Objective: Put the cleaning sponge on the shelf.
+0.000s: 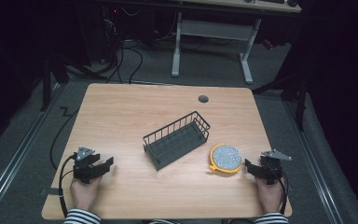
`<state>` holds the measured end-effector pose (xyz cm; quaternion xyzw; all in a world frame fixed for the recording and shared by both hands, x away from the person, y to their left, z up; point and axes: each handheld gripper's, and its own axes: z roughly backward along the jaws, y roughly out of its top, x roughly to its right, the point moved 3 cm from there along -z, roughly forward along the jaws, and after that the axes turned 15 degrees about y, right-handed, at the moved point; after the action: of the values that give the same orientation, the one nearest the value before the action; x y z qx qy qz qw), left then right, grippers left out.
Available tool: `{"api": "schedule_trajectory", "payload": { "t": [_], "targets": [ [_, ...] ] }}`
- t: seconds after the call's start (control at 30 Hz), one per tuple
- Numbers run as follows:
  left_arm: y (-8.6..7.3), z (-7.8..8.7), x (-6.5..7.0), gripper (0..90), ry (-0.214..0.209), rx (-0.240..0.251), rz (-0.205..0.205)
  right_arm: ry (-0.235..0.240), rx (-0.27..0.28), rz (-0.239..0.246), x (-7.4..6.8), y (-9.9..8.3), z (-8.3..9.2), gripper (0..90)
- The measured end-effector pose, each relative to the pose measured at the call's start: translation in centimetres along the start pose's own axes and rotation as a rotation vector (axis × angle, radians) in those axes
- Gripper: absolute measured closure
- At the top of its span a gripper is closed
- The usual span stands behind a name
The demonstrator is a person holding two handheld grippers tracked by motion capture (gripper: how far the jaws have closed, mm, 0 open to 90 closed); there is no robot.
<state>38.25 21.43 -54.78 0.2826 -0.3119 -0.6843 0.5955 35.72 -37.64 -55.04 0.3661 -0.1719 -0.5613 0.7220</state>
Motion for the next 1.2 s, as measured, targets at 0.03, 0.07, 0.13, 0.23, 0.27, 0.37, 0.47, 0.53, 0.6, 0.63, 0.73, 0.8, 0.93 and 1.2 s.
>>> {"api": "schedule_trajectory", "payload": {
  "t": [0.03,0.07,0.13,0.23,0.27,0.37,0.47,0.53,0.6,0.63,0.73,0.8,0.93,1.2],
  "targets": [
    [0.0,-0.1,0.0,37.3,0.008,0.0,-0.002,0.0,0.0,0.0,0.0,0.0,0.0,29.1],
    [0.0,-0.1,0.0,36.7,0.015,0.002,-0.005,0.0,0.0,0.0,0.0,0.0,0.0,29.1],
    [-0.1,-0.4,0.1,36.6,0.034,0.001,-0.02,0.0,0.0,0.0,0.0,0.0,0.0,29.1],
    [-0.3,-0.9,0.2,35.8,0.046,-0.008,-0.033,-0.001,0.0,-0.002,0.0,0.0,0.0,29.1],
    [-0.2,-0.9,0.2,35.6,0.049,-0.007,-0.037,-0.002,0.0,-0.002,0.0,0.0,0.0,29.3],
    [-0.2,-1.0,0.2,35.1,0.049,-0.008,-0.056,-0.008,0.003,-0.009,-0.1,0.0,-0.1,29.7],
    [-0.2,-1.0,0.2,34.3,0.042,-0.008,-0.054,-0.009,0.004,-0.008,-0.1,0.0,-0.1,30.0],
    [-0.2,-1.0,0.2,33.6,0.047,-0.01,-0.049,-0.01,0.005,-0.005,-0.1,0.1,-0.1,30.8],
    [-0.3,-0.9,0.1,33.2,0.05,-0.01,-0.039,-0.01,0.005,-0.01,-0.2,0.1,-0.1,31.0],
    [-0.3,-0.9,0.0,33.1,0.049,-0.01,-0.034,-0.009,0.005,-0.01,-0.2,0.1,-0.1,31.0],
    [-0.3,-0.9,0.1,32.3,0.05,-0.011,-0.042,-0.004,0.006,-0.007,-0.2,0.0,-0.1,31.3],
    [-0.3,-1.0,0.3,31.3,0.059,-0.012,-0.061,-0.004,0.007,-0.009,-0.2,0.0,-0.1,31.6],
    [-0.3,-1.0,0.6,30.7,0.08,-0.014,-0.092,-0.009,-0.017,-0.02,-0.4,0.1,0.2,35.9],
    [-0.3,-1.0,0.8,30.3,0.093,-0.016,-0.111,0.049,-0.013,-0.039,-1.0,0.7,1.4,40.3]
  ]
}}
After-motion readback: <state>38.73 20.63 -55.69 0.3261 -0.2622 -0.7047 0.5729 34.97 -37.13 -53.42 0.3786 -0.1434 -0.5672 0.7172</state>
